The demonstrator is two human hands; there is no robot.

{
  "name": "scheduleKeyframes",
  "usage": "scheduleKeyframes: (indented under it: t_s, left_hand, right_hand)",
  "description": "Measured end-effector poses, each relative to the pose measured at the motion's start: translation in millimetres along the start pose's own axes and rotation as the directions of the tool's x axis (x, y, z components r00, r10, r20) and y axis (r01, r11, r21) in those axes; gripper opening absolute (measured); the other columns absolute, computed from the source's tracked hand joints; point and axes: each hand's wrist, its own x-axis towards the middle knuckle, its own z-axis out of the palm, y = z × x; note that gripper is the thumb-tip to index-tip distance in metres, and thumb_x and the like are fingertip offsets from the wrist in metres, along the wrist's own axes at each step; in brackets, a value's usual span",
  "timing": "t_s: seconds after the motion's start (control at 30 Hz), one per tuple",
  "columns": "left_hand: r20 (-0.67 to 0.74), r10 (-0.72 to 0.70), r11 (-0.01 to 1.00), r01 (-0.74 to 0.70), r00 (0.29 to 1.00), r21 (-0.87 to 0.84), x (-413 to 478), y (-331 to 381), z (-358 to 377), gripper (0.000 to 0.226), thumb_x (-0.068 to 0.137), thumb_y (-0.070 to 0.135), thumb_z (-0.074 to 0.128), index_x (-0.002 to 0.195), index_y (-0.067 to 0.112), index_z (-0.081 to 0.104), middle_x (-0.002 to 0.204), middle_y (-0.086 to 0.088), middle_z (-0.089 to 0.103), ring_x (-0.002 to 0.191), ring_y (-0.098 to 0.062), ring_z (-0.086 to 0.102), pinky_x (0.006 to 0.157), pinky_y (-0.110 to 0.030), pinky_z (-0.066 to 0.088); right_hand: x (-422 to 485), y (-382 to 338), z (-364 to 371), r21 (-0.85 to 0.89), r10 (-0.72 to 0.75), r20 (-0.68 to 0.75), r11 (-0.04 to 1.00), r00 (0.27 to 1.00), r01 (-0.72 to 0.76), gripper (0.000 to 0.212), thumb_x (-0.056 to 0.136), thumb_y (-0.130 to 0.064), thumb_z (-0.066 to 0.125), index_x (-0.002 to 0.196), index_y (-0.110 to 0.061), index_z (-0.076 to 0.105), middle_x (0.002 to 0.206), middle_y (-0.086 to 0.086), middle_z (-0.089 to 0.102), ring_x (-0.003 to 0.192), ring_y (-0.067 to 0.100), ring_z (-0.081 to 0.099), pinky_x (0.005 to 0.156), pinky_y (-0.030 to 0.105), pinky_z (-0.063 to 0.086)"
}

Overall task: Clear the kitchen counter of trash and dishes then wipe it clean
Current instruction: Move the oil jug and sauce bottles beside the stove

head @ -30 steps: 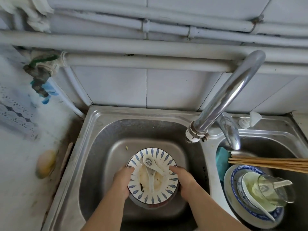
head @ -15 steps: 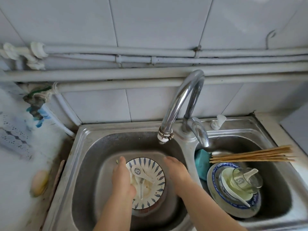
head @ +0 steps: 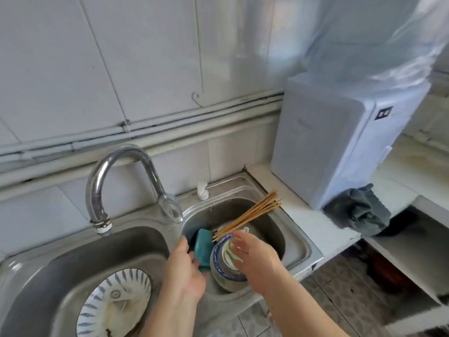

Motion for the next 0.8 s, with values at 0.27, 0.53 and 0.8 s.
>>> scheduleKeyframes:
  t_s: [0.27, 0.53, 0.8]
  left_hand:
    - [0.258, -0.071, 0.986, 0.029, 0.964, 0.163, -61, -108, 106, 0.061, 0.1, 0.045, 0.036, 0.152, 0.017, 0.022, 0.158, -0.011, 0.021, 0.146, -0.028, 0.019, 0.116, -0.052, 0.017]
    - [0.446, -0.204, 0.918, 0.012, 0.871, 0.395, -116, -194, 195, 0.06, 0.101, 0.048, 0.029, 0.153, 0.018, 0.02, 0.16, -0.006, 0.017, 0.148, -0.023, 0.014, 0.118, -0.05, 0.009]
    - [0.499, -0.363, 0.835, 0.037, 0.787, 0.549, -128, -267, 278, 0.057, 0.102, 0.043, 0.033, 0.152, 0.017, 0.023, 0.159, -0.009, 0.019, 0.148, -0.025, 0.015, 0.118, -0.049, 0.012]
  right_hand:
    - [-69, -58, -166, 0.136, -0.21, -0.121, 0.965, 0.97, 0.226, 0.018, 0.096, -0.023, 0.053, 0.109, -0.013, 0.062, 0.113, 0.005, 0.061, 0.11, 0.023, 0.055, 0.095, 0.037, 0.042]
    - [-123, -94, -296, 0.353, -0.24, -0.354, 0.861, 0.904, 0.367, 0.027, 0.093, -0.018, 0.059, 0.117, -0.007, 0.062, 0.116, 0.009, 0.063, 0.113, 0.025, 0.056, 0.098, 0.04, 0.044]
    - [-138, -110, -392, 0.441, -0.223, -0.506, 0.763, 0.833, 0.473, 0.028, 0.096, -0.018, 0.053, 0.121, -0.007, 0.057, 0.124, 0.011, 0.057, 0.125, 0.027, 0.05, 0.107, 0.044, 0.037]
